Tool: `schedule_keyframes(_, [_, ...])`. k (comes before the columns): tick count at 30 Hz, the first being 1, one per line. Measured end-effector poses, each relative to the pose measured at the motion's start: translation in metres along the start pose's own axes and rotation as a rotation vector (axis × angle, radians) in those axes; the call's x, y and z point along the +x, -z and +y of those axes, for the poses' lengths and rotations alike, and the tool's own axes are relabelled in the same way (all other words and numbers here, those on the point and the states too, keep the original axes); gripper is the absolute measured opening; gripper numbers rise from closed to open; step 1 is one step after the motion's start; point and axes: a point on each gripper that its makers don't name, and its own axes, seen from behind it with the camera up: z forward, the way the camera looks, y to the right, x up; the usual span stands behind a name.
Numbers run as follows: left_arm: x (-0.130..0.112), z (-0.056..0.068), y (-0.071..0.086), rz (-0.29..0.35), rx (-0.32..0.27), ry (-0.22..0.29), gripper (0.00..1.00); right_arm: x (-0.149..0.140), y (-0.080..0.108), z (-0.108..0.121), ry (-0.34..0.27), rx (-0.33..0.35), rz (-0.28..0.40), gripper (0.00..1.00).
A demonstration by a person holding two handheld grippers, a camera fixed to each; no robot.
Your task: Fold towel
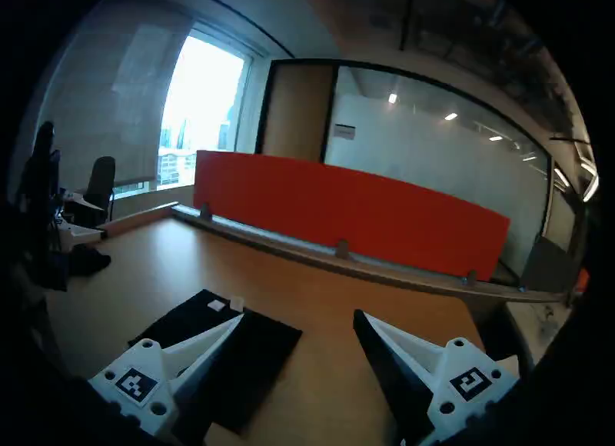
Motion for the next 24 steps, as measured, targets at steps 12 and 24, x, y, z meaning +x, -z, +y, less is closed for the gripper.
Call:
schedule_keyframes(12, [-0.029, 0.024, -0.004, -0.075, -0.087, -0.019, 0.97, -0.039, -0.002, -0.03, 0.055, 0.126, -0.135, 1.0])
schedule_keyframes(24, [-0.072, 0.045, -0.008, -0.15, -0.137, -0.007, 0.97, -0.075, -0.009, -0.049, 0.075, 0.177, -0.203, 1.0])
